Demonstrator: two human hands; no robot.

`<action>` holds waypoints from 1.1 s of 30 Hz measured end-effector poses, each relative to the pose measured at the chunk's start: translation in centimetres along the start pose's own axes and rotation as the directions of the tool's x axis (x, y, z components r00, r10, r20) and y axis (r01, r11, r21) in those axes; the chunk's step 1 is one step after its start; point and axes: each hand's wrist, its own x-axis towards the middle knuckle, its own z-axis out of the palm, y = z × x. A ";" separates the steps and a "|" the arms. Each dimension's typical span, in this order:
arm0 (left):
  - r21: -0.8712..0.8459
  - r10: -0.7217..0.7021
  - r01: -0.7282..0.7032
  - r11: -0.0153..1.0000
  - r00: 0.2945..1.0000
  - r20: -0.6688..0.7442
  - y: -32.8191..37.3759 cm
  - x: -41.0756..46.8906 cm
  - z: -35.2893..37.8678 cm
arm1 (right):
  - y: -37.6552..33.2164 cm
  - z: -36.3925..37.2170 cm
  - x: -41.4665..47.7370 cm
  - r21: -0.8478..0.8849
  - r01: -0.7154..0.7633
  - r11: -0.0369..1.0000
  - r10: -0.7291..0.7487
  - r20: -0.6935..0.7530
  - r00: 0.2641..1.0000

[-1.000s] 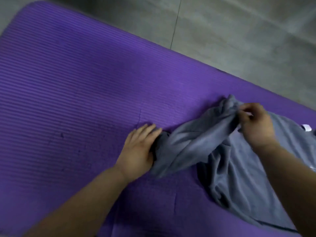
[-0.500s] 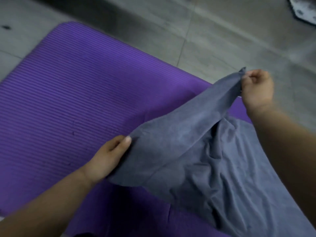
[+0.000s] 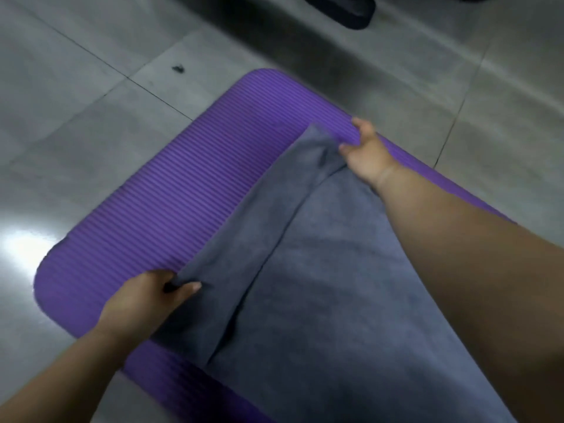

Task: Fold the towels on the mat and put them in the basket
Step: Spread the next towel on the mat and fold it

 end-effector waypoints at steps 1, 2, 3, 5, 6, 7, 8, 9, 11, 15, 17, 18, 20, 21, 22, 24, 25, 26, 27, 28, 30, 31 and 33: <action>0.072 -0.007 0.009 0.997 1.000 -0.019 -0.5 0.3 -0.2 | 0.9 0.6 -0.8 -0.077 0.006 0.997 -0.002 0.049 0.999; 0.124 -0.019 0.024 0.992 0.999 -0.045 -0.6 0.5 -0.3 | 2.1 1.0 -1.8 -0.191 0.013 0.981 0.001 0.073 0.997; 0.163 -0.018 0.034 0.986 0.995 -0.100 -0.6 0.5 -0.5 | 3.6 1.3 -3.1 -0.304 0.020 0.953 -0.003 0.056 0.998; 0.215 0.099 -0.045 0.976 0.965 -0.243 -0.4 0.7 -0.3 | 6.6 2.0 -6.8 -0.457 0.015 0.890 -0.059 -0.083 0.995; 0.229 0.184 -0.122 0.966 0.944 -0.274 0.3 1.0 -0.1 | 8.2 2.5 -8.7 -0.499 0.011 0.867 -0.108 -0.165 0.980; 0.238 0.277 -0.214 0.947 0.920 -0.278 1.2 1.1 0.3 | 10.0 3.0 -10.5 -0.526 0.006 0.850 -0.146 -0.226 0.963; 0.254 0.377 -0.316 0.914 0.894 -0.243 2.3 1.5 0.9 | 11.9 3.7 -12.3 -0.549 -0.006 0.836 -0.164 -0.260 0.952; 0.266 0.467 -0.414 0.870 0.865 -0.182 3.7 1.9 1.6 | 13.4 4.4 -13.8 -0.565 -0.035 0.824 -0.147 -0.273 0.951; 0.293 0.556 -0.524 0.800 0.831 -0.032 6.6 2.7 3.4 | 15.2 5.4 -16.2 -0.571 -0.104 0.815 -0.053 -0.252 0.966; 0.305 0.511 -0.483 0.821 0.859 -0.014 10.5 4.4 5.0 | 15.1 5.0 -16.4 -0.594 -0.130 0.794 0.037 -0.167 0.985; 0.338 0.451 -0.410 0.847 0.891 -0.050 11.1 5.1 5.1 | 15.3 4.9 -16.2 -0.596 -0.116 0.795 0.044 -0.133 0.990; 0.360 0.451 -0.405 0.841 0.891 -0.050 11.3 5.3 5.3 | 15.5 4.9 -16.2 -0.602 -0.126 0.789 0.068 -0.118 0.991; 0.388 0.467 -0.420 0.820 0.884 -0.030 11.9 5.2 5.2 | 15.5 4.8 -16.2 -0.599 -0.127 0.791 0.083 -0.101 0.991; 0.356 0.485 -0.445 0.822 0.874 -0.028 12.1 5.1 5.2 | 15.3 4.6 -16.3 -0.587 -0.136 0.798 0.105 -0.087 0.991; 0.309 0.503 -0.474 0.824 0.864 -0.017 12.1 5.1 5.2 | 15.2 4.6 -16.3 -0.586 -0.139 0.798 0.100 -0.099 0.990; 0.241 0.534 -0.517 0.821 0.846 -0.005 11.4 4.8 4.9 | 15.1 4.3 -16.6 -0.568 -0.148 0.810 0.161 -0.026 0.987; 0.231 0.543 -0.525 0.819 0.840 -0.019 10.8 4.4 4.6 | 15.0 4.1 -16.7 -0.572 -0.153 0.806 0.195 0.012 0.981; 0.230 0.535 -0.511 0.828 0.843 -0.054 9.9 4.0 4.2 | 14.7 3.9 -16.7 -0.577 -0.160 0.801 0.216 0.030 0.976; 0.235 0.516 -0.483 0.844 0.851 -0.102 8.6 3.6 3.9 | 14.4 3.8 -16.6 -0.579 -0.166 0.798 0.225 0.030 0.974; 0.250 0.464 -0.421 0.872 0.873 -0.148 7.4 2.9 3.5 | 14.2 3.7 -16.6 -0.574 -0.177 0.799 0.237 0.031 0.971; 0.245 0.291 -0.233 0.941 0.927 -0.237 4.0 1.3 2.9 | 13.6 3.5 -16.7 -0.557 -0.199 0.806 0.261 0.032 0.965; 0.231 0.203 -0.143 0.963 0.942 -0.266 2.4 0.3 2.6 | 13.5 3.6 -16.9 -0.543 -0.206 0.814 0.253 0.012 0.967; 0.230 0.063 -0.007 0.973 0.970 -0.235 -0.1 -1.6 2.2 | 13.0 3.8 -17.3 -0.485 -0.200 0.851 0.193 -0.066 0.979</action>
